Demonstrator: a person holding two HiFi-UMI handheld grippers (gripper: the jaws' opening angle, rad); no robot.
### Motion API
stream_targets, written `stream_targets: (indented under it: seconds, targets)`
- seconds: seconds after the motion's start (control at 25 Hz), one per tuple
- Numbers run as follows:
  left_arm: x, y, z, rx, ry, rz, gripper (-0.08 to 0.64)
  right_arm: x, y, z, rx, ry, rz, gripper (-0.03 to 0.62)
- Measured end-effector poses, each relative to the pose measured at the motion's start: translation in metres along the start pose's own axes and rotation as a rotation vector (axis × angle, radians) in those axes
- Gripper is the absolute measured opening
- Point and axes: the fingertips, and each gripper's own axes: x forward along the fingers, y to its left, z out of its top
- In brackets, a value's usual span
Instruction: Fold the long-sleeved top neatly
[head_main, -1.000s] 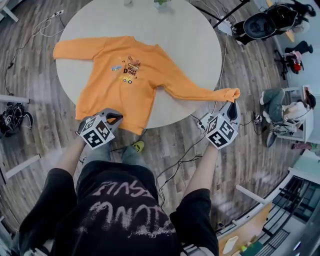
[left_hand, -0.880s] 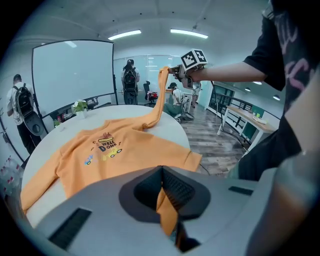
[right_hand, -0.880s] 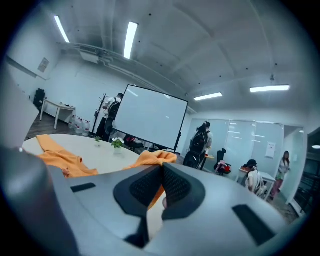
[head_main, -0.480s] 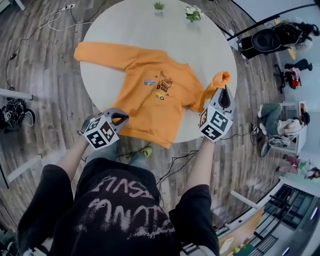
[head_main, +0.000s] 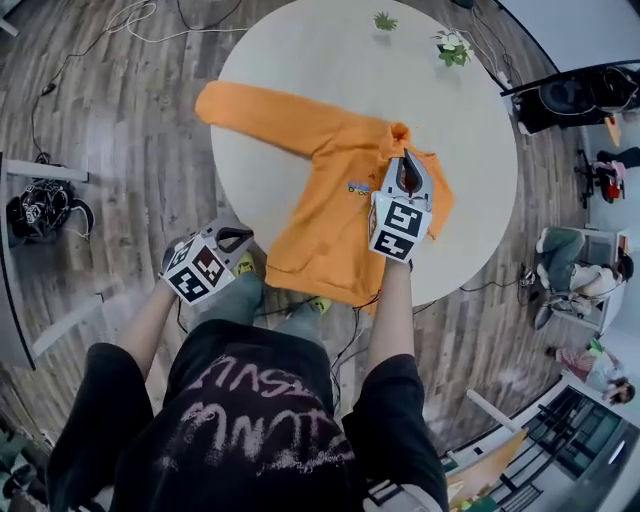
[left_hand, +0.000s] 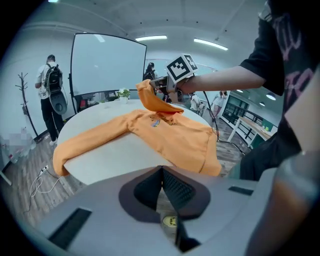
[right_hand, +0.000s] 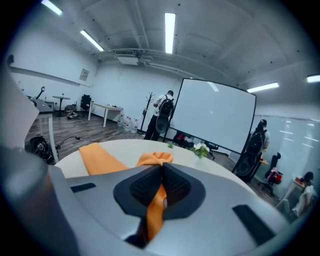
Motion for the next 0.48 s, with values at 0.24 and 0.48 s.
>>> stream_targets:
  seconds: [0.24, 0.48]
  targets:
    - [-0.013, 0.010, -0.035, -0.060, 0.030, -0.001, 0.012, 0.015, 0.060, -0.036, 0.045, 0.099, 0.086, 0.034]
    - [-0.001, 0.010, -0.026, -0.045, 0.022, -0.028, 0.012, 0.002, 0.057, -0.041, 0.082, 0.105, 0.099, 0.096]
